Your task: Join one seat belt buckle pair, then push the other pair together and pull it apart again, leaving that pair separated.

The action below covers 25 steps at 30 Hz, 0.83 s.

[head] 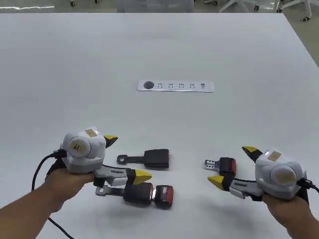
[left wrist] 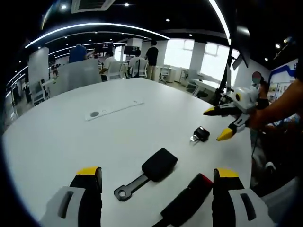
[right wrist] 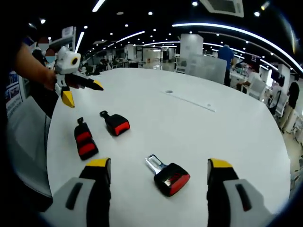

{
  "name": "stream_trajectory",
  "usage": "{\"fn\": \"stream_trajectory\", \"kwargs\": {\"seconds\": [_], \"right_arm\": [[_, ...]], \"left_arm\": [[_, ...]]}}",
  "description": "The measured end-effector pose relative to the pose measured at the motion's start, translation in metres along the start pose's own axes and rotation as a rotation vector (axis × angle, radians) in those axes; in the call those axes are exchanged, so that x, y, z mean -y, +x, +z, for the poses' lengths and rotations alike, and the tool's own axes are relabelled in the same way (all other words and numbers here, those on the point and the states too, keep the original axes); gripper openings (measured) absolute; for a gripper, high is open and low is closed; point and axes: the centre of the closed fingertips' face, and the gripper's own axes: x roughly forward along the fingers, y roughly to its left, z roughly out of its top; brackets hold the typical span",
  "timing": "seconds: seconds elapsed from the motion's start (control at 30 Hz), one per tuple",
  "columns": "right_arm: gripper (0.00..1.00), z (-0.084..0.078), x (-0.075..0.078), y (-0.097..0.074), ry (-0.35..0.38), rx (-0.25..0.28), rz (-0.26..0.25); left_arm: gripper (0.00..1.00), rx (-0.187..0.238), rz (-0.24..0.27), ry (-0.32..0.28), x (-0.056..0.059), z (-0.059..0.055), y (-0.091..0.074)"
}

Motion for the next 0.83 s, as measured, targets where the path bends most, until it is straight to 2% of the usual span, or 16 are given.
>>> {"fn": "stream_trajectory", "kwargs": {"seconds": [0.03,0.2,0.37,0.6,0.73,0.8,0.83], "right_arm": [[0.85,0.004,-0.003,-0.003,0.005,0.018,-0.004],[0.86,0.006,-0.012,-0.012,-0.001,0.027,-0.022],[0.86,0.011,-0.022,-0.026,0.003,0.049,-0.034],[0.88,0.005,-0.031,-0.042,-0.019,0.052,-0.048],[0.90,0.000,-0.033,-0.054,-0.005,0.056,-0.061],[0.92,-0.004,-0.034,-0.059,-0.003,0.054,-0.068],[0.92,-0.005,-0.034,-0.061,-0.005,0.053,-0.070]], "left_arm": [[1.00,0.008,0.005,-0.015,0.000,-0.001,-0.003],[1.00,0.036,0.046,-0.061,0.001,-0.009,-0.023],[1.00,0.054,0.083,-0.078,0.004,-0.018,-0.042],[1.00,0.084,0.111,-0.086,0.009,-0.025,-0.068],[1.00,0.085,0.128,-0.081,0.014,-0.033,-0.084],[1.00,0.113,0.143,-0.087,0.015,-0.033,-0.094],[1.00,0.113,0.145,-0.087,0.016,-0.035,-0.097]]}}
